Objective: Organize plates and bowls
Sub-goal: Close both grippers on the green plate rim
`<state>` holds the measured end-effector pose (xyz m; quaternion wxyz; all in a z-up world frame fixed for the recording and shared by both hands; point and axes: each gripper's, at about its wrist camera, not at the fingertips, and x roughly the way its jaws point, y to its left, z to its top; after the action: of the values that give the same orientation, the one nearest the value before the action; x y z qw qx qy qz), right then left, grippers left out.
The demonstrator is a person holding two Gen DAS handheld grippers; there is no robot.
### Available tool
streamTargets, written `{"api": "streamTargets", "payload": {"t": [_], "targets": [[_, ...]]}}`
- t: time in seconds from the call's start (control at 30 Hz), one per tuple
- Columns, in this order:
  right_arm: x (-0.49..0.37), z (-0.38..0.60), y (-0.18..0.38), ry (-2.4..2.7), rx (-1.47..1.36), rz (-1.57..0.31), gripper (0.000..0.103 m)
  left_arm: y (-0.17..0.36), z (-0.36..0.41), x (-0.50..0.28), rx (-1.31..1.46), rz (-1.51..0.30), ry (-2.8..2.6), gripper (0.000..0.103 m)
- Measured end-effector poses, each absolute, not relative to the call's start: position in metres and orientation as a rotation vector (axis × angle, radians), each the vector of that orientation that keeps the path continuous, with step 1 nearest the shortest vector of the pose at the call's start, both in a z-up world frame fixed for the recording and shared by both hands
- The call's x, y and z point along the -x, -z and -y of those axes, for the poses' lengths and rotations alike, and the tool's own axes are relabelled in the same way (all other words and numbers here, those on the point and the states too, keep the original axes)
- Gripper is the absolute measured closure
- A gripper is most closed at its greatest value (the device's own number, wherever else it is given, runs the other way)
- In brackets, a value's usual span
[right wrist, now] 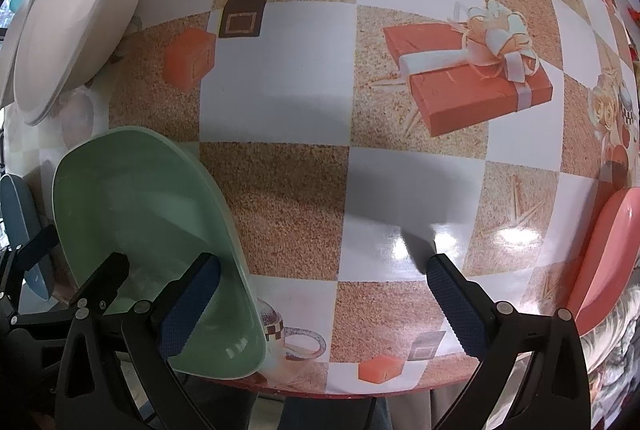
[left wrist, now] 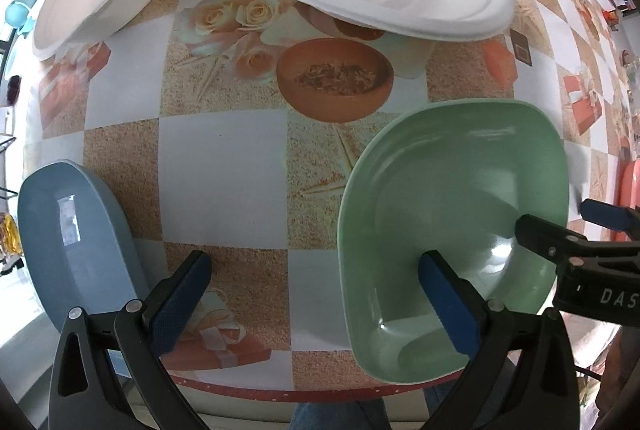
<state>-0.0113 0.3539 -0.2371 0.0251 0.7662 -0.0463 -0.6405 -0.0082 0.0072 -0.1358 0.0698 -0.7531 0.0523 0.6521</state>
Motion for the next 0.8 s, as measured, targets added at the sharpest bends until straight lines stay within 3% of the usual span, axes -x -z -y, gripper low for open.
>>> {"api": "streamTargets", "payload": {"t": [0.13,0.23,0.43,0.63,0.67,0.7,0.8], "targets": [[0.003,-0.362,0.235,1.979,-2.38,0.149,0.0,0.141,-0.01,0.009,2.263,-0.171,-1.958,0.0],[-0.008,-0.367,0.223,1.986,-2.373,0.125,0.006,0.141,-0.014,0.01,2.273,-0.189,-1.939,0.0],[-0.017,-0.354,0.21,2.004,-2.301,0.062,0.037,0.141,-0.033,0.001,2.237,-0.258,-1.922,0.01],[-0.016,-0.344,0.204,1.962,-2.247,0.085,0.075,0.143,-0.045,0.003,2.205,-0.239,-1.911,0.035],[-0.02,-0.341,0.201,1.942,-2.249,0.117,0.087,0.142,-0.049,0.003,2.19,-0.236,-1.911,0.048],[-0.021,-0.341,0.201,1.939,-2.264,0.124,0.087,0.14,-0.052,0.004,2.172,-0.236,-1.91,0.059],[-0.023,-0.343,0.2,1.927,-2.284,0.134,0.087,0.143,-0.055,0.007,2.172,-0.241,-1.908,0.066]]}}
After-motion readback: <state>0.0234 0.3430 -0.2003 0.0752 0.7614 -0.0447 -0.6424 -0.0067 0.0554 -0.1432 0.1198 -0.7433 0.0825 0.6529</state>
